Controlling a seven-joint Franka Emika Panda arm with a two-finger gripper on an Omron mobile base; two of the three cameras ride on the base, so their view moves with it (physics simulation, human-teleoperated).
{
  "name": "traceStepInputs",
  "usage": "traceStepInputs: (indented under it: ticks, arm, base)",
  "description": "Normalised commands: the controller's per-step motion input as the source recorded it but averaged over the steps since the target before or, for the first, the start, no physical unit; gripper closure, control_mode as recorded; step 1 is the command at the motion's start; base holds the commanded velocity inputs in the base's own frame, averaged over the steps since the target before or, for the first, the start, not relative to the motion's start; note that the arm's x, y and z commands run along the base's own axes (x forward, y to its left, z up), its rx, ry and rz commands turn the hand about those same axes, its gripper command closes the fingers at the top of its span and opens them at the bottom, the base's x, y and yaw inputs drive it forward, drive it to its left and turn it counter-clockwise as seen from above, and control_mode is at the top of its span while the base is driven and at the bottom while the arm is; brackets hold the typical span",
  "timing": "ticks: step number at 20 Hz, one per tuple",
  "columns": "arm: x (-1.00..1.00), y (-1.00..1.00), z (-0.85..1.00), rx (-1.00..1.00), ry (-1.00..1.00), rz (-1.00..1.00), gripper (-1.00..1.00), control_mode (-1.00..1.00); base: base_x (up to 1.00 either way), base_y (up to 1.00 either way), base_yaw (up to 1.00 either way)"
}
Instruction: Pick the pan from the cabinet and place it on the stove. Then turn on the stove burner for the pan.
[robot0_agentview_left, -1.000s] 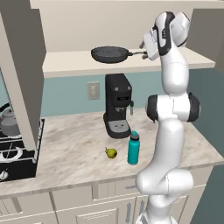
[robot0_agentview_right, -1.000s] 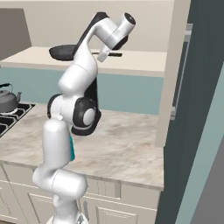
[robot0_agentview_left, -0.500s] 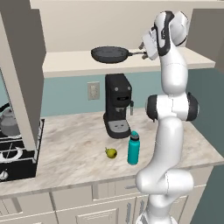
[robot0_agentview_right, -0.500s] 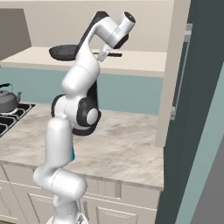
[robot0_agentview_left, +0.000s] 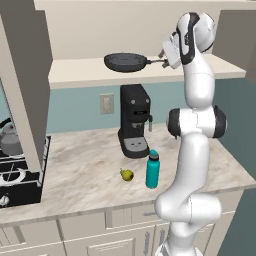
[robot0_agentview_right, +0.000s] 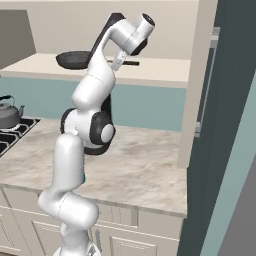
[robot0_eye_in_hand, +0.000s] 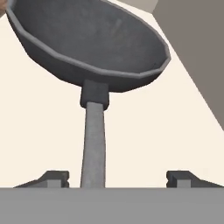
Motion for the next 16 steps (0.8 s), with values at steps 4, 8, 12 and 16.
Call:
traceStepInputs:
  ticks: [4, 8, 12, 16]
  arm:
    - [0.02, 0.0, -0.38, 0.0, 0.02, 0.0, -1.0, -1.0]
    - [0.03, 0.0, -0.38, 0.0, 0.0, 0.0, 1.0, -1.0]
    - [0.0, 0.0, -0.37, 0.0, 0.0, 0.0, 1.0, -1.0]
    - [0.0, -0.03, -0.35, 0.02, -0.04, 0.0, 1.0, -1.0]
  base:
    - [0.0, 0.0, 0.0]
    - [0.0, 0.0, 0.0]
    - [0.0, 0.0, 0.0]
    - [0.0, 0.0, 0.0]
